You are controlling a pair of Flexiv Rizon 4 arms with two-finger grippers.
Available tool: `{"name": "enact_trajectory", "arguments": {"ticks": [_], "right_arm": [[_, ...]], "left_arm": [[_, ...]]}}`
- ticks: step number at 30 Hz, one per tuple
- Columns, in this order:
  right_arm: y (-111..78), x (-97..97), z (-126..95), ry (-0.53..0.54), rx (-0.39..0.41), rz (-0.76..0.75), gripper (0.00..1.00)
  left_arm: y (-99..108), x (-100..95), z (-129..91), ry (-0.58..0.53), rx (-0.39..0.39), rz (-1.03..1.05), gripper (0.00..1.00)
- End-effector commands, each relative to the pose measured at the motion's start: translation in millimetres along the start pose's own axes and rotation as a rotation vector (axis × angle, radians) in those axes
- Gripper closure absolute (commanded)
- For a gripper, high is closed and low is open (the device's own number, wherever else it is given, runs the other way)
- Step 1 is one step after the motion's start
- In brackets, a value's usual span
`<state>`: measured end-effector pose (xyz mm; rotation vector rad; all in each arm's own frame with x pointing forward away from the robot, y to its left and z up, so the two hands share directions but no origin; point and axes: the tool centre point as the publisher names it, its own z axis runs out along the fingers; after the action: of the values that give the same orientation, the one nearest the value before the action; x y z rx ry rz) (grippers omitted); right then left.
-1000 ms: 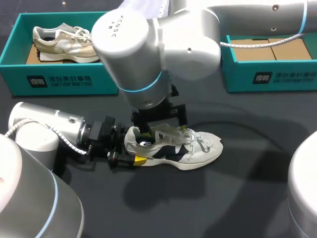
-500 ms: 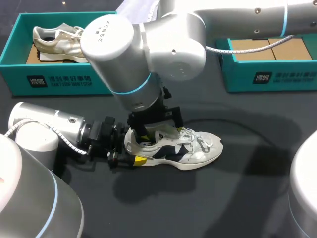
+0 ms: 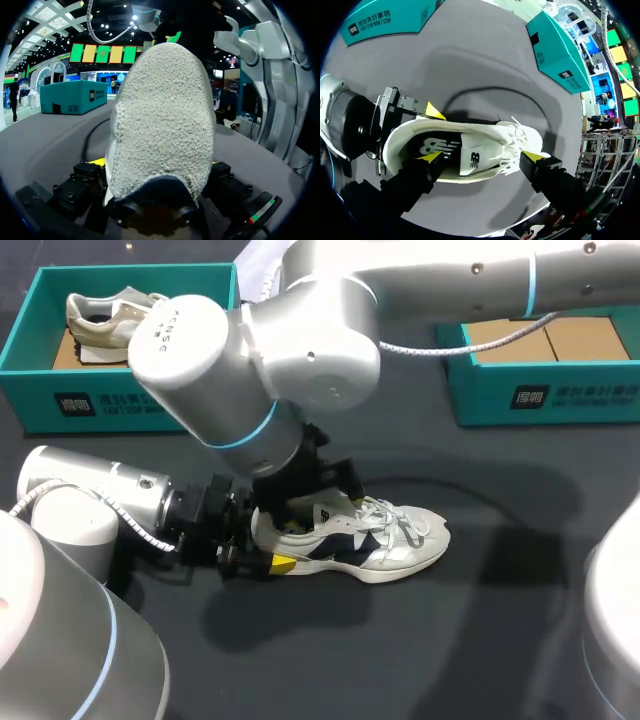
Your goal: Take the shoe out of the shoebox, open the shoe tongue, remove and reinsert the insole, then place the shoe into the shoebox
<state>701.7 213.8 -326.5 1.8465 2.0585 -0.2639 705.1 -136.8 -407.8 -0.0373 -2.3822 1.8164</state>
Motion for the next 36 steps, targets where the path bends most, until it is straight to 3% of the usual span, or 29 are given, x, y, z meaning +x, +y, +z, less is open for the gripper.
{"name": "enact_trajectory", "arguments": {"ticks": [1, 16, 21, 35, 36], "right_arm": [[-6.3, 4.5, 7, -0.082, -0.008, 0.19, 0.0], [-5.0, -13.8, 27, -0.126, -0.016, 0.241, 0.0], [-12.7, -26.6, 33, -0.128, -0.023, 0.255, 0.0], [-17.9, -43.2, 25, -0.133, -0.045, 0.278, 0.0], [-17.2, -43.8, 25, -0.133, -0.047, 0.278, 0.04]], "left_arm": [[0, 1.2, 1, -0.001, -0.003, 0.0, 1.0], [0, 1.2, 1, -0.001, -0.003, 0.0, 1.0], [0, 1.2, 1, -0.001, -0.003, 0.0, 1.0], [0, 1.2, 1, -0.001, -0.003, 0.0, 1.0], [0, 1.2, 1, -0.001, -0.003, 0.0, 1.0]]}}
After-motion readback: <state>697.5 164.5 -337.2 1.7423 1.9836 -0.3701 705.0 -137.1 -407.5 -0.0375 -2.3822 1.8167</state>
